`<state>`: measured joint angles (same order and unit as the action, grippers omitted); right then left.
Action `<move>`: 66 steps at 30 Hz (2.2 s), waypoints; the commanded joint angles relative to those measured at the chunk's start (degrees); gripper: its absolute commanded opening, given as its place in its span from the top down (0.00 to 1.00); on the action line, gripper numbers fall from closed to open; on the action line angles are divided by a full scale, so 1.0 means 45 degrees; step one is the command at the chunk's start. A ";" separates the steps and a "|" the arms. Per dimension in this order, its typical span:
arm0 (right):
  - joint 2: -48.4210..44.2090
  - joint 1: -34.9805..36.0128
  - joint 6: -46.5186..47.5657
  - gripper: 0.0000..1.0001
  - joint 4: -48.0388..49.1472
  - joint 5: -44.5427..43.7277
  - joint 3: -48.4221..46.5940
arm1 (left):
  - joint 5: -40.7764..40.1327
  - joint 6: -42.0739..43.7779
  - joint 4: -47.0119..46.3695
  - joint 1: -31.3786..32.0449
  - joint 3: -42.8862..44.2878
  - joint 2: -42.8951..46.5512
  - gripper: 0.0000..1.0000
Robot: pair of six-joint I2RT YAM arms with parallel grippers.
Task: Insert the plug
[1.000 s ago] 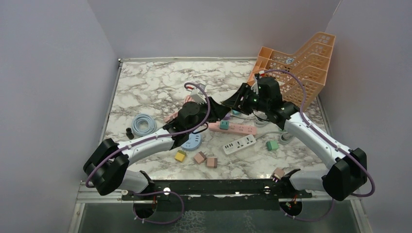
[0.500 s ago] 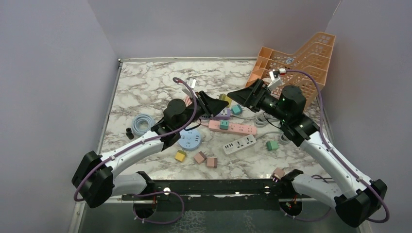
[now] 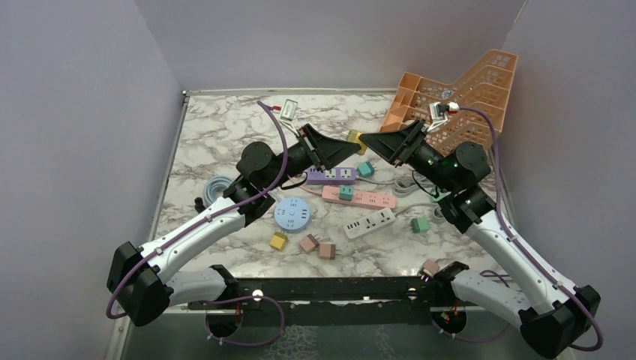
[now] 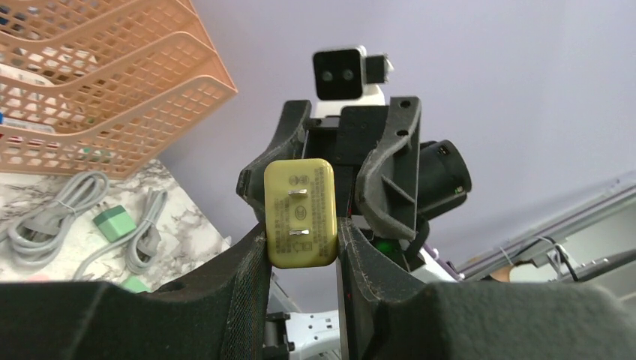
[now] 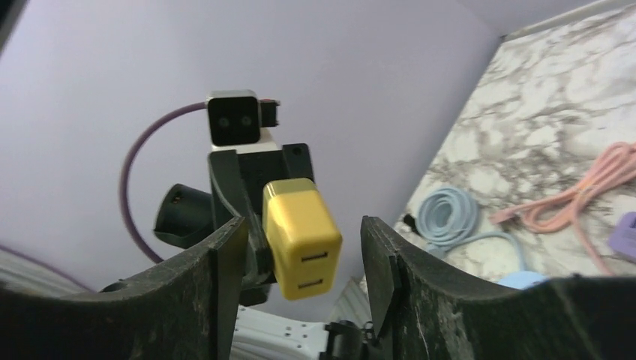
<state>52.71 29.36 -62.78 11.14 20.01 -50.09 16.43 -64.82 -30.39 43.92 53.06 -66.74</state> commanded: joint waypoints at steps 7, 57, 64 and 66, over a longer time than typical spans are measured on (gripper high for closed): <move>0.0897 -0.0061 -0.1745 0.57 0.4317 0.2663 0.0316 | 0.1419 -0.0208 -0.0980 -0.0034 0.0577 0.0084 0.86; 0.5800 0.0166 2.0255 0.99 -1.3797 -0.1319 -0.5775 | -0.5868 0.6785 1.0974 -0.2464 -0.0209 0.1314 0.19; 0.7427 0.0485 2.1076 0.99 -1.4633 -0.2508 -0.6167 | -0.5704 0.6727 1.1028 -0.2693 -0.0379 0.1094 0.19; 0.7849 0.0503 2.1181 0.99 -1.4858 -0.2655 -0.6309 | -0.5604 0.6704 1.1037 -0.2751 -0.0431 0.1114 0.19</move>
<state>85.60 31.09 29.04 -52.16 12.36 -75.83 -8.62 -35.33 18.63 32.23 51.68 -61.73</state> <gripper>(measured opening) 0.301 0.807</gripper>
